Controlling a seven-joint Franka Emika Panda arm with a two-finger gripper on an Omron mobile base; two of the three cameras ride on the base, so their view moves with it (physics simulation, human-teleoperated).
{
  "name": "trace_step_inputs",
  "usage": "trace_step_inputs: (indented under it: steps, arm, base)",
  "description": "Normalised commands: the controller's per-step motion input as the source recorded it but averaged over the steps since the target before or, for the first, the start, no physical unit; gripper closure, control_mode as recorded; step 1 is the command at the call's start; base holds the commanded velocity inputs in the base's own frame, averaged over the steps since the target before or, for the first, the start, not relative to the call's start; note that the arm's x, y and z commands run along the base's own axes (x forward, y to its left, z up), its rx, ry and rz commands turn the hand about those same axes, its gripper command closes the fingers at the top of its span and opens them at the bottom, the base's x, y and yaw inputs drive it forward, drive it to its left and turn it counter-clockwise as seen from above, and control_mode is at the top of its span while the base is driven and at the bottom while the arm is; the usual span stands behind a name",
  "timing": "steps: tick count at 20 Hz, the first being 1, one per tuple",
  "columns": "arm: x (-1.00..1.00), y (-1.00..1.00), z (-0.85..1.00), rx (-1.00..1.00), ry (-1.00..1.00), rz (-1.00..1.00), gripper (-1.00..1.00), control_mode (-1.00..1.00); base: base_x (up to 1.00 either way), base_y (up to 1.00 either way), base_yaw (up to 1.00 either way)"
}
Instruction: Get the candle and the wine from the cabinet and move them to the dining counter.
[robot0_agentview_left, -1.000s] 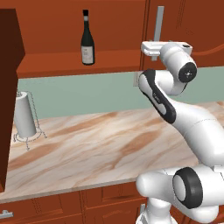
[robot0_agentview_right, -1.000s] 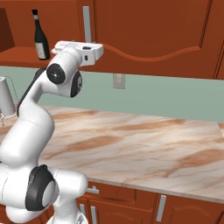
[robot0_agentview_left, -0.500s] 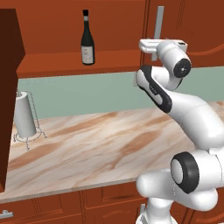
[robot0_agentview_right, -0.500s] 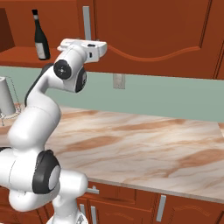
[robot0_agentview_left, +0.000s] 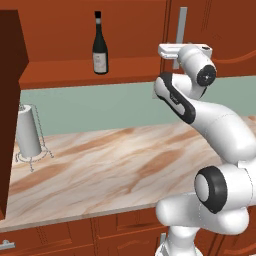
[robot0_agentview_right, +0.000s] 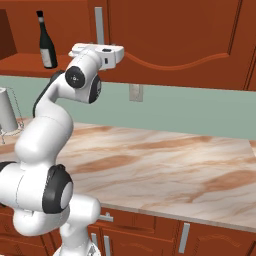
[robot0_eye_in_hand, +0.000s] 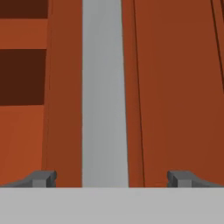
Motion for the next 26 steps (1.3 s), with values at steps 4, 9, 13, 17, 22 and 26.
trace_step_inputs:
  steps: [4,9,13,17,22,26]
  arm:
    - [0.19,0.0,0.0,0.0,0.0,0.0,-1.0,-1.0]
    - [0.0,0.0,0.0,0.0,0.0,0.0,1.0,-1.0]
    - [0.0,0.0,0.0,0.0,0.0,0.0,1.0,-1.0]
    - [0.0,0.0,0.0,0.0,0.0,0.0,1.0,-1.0]
    - [-0.06,0.0,0.0,0.0,0.0,0.0,1.0,-1.0]
    - [-0.37,-0.35,0.0,0.0,0.0,0.0,1.0,-1.0]
  base:
    - [0.0,0.0,0.0]
    - [0.0,0.0,0.0]
    - [0.0,0.0,0.0]
    - [0.0,0.0,0.0]
    - [0.0,0.0,0.0]
    - [0.0,0.0,0.0]
